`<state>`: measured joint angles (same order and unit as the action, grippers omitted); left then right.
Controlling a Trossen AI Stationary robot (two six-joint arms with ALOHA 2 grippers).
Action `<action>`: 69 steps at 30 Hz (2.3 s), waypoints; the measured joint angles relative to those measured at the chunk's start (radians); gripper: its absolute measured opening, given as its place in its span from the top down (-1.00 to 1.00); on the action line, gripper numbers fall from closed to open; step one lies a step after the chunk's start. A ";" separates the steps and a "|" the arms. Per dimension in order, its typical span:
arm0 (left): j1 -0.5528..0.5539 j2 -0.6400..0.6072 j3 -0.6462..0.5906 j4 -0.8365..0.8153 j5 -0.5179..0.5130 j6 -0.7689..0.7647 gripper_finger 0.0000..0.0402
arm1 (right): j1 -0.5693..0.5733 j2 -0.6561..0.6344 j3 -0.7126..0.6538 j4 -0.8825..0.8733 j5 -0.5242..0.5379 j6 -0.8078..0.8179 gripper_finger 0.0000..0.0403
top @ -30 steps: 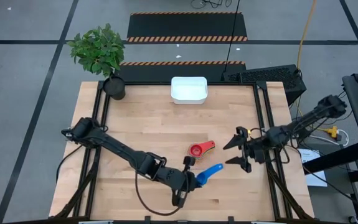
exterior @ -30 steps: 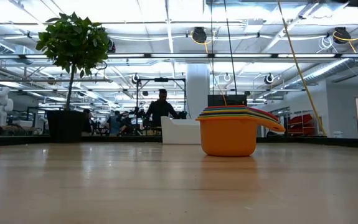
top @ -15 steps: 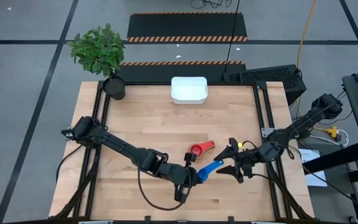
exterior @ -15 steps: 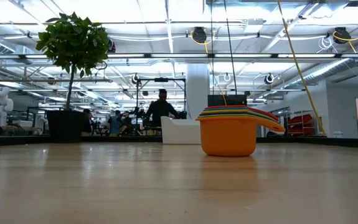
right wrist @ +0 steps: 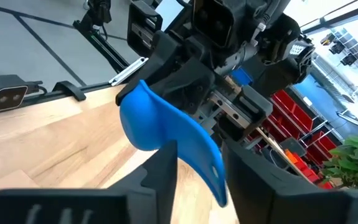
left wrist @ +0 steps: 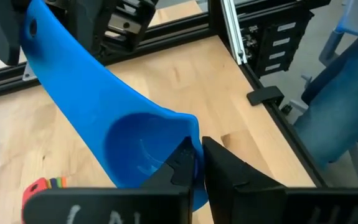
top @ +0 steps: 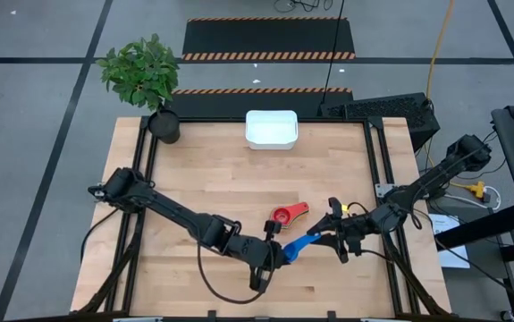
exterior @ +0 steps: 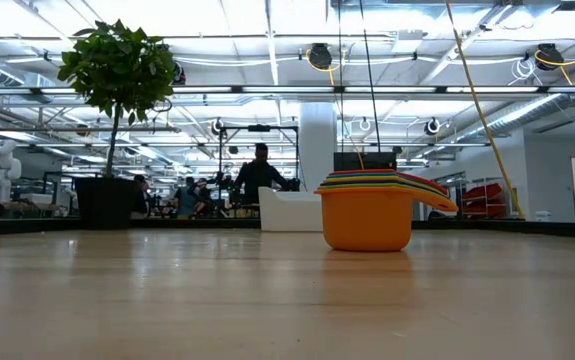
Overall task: Nest measuring cups in basket
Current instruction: Stack the blue measuring cup on top of the red measuring cup
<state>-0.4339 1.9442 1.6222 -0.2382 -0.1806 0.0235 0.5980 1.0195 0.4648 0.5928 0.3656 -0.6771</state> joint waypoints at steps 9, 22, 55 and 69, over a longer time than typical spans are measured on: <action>-0.010 0.000 0.000 -0.023 0.000 -0.018 0.95 | 0.015 0.000 0.000 0.000 0.000 -0.031 0.64; -0.009 0.000 0.000 -0.029 -0.152 -0.139 0.73 | 0.026 -0.011 0.000 -0.038 0.031 -0.101 0.98; -0.084 -0.043 0.000 -0.335 -0.629 -0.414 -0.07 | -0.341 -0.277 -0.376 0.221 -0.350 -0.429 1.00; -0.098 -0.043 0.000 -0.334 -0.625 -0.482 -0.07 | -0.523 -0.040 -0.376 0.350 -0.555 -0.434 1.00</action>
<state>-0.5318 1.9011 1.6226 -0.5725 -0.8056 -0.4585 0.0746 0.9792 0.0887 0.9424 -0.1890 -1.1114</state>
